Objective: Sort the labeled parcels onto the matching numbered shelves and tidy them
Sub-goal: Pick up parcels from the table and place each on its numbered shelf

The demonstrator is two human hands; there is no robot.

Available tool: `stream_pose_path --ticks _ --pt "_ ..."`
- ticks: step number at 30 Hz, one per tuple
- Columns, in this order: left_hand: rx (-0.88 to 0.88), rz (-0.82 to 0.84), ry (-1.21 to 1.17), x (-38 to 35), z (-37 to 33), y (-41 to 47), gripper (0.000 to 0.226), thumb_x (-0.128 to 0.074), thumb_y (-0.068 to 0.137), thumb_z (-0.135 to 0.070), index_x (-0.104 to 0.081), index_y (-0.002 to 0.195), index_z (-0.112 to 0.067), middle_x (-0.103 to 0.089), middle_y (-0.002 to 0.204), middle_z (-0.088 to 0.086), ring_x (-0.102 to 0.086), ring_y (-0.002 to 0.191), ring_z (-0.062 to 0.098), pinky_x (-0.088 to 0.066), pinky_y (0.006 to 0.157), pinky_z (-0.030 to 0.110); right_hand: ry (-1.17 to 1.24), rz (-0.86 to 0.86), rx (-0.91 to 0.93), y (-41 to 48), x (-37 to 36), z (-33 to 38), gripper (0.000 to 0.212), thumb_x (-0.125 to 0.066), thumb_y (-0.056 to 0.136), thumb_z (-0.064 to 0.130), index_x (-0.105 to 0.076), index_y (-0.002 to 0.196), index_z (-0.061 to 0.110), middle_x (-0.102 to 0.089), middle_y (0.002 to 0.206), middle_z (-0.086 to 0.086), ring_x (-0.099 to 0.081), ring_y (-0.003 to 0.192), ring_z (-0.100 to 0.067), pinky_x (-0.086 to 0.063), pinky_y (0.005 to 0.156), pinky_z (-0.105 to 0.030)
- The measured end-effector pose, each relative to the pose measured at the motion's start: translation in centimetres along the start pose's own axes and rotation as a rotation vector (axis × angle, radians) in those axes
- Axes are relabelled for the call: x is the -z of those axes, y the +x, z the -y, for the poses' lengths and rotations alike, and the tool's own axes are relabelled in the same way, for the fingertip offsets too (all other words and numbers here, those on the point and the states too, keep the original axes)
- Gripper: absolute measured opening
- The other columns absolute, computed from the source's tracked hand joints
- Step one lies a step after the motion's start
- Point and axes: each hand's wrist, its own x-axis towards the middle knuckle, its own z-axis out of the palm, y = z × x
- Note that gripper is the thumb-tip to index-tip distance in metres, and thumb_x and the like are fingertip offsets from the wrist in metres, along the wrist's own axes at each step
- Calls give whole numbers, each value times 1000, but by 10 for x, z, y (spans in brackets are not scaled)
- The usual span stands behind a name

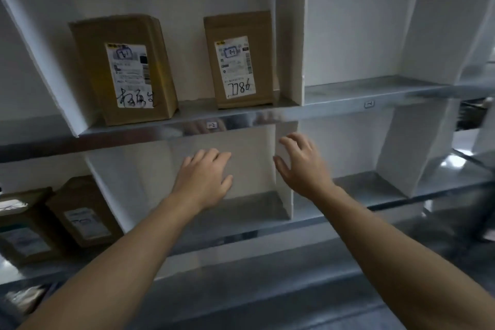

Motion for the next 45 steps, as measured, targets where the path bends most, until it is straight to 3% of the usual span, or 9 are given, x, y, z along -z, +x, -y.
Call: stream_pose_path --ticks 5,13,21,27,31,34,45 --pt "-159 152 8 -47 -61 -17 51 -48 91 -46 -44 138 -25 -51 132 2 -46 121 27 -36 96 39 -273 245 -111 -83 5 -47 49 -48 100 46 -47 140 18 -51 142 -8 -49 128 -31 -42 106 -46" --pt "-455 286 26 -104 -189 -30 43 -51 85 -41 -55 123 -22 -58 120 3 -52 114 27 -35 97 38 -463 430 -365 -204 51 -124 47 -45 101 48 -48 137 18 -53 137 -9 -50 128 -33 -39 107 -46" --pt "-707 267 -111 -115 -368 -10 42 -47 89 -41 -49 128 -24 -55 128 2 -48 120 26 -34 101 39 -526 358 -673 -298 134 -226 39 -41 100 49 -52 126 22 -56 121 -5 -56 113 -30 -45 91 -42" --pt "-845 248 -213 -114 -538 9 43 -47 90 -42 -48 128 -24 -54 126 2 -48 118 26 -35 99 39 -594 400 -851 -373 226 -327 44 -43 99 50 -49 130 21 -54 128 -8 -54 118 -33 -45 92 -45" --pt "-920 205 -251 -114 -652 19 44 -47 90 -44 -49 129 -24 -56 125 1 -51 116 26 -38 97 40 -649 383 -941 -418 287 -388 37 -43 99 48 -51 122 20 -55 123 -7 -55 113 -32 -43 86 -43" --pt "-959 213 -290 -110 -722 21 47 -46 90 -46 -47 131 -24 -55 126 0 -50 117 26 -38 96 42 -640 351 -1022 -447 324 -421 41 -44 99 49 -50 129 22 -55 129 -7 -55 118 -33 -43 89 -44" --pt "-1139 285 -378 -117 -885 28 49 -44 92 -44 -44 137 -25 -53 129 -1 -48 118 24 -38 97 39 -612 292 -1251 -529 390 -507 42 -43 99 49 -51 130 22 -55 129 -7 -52 119 -32 -45 93 -45"
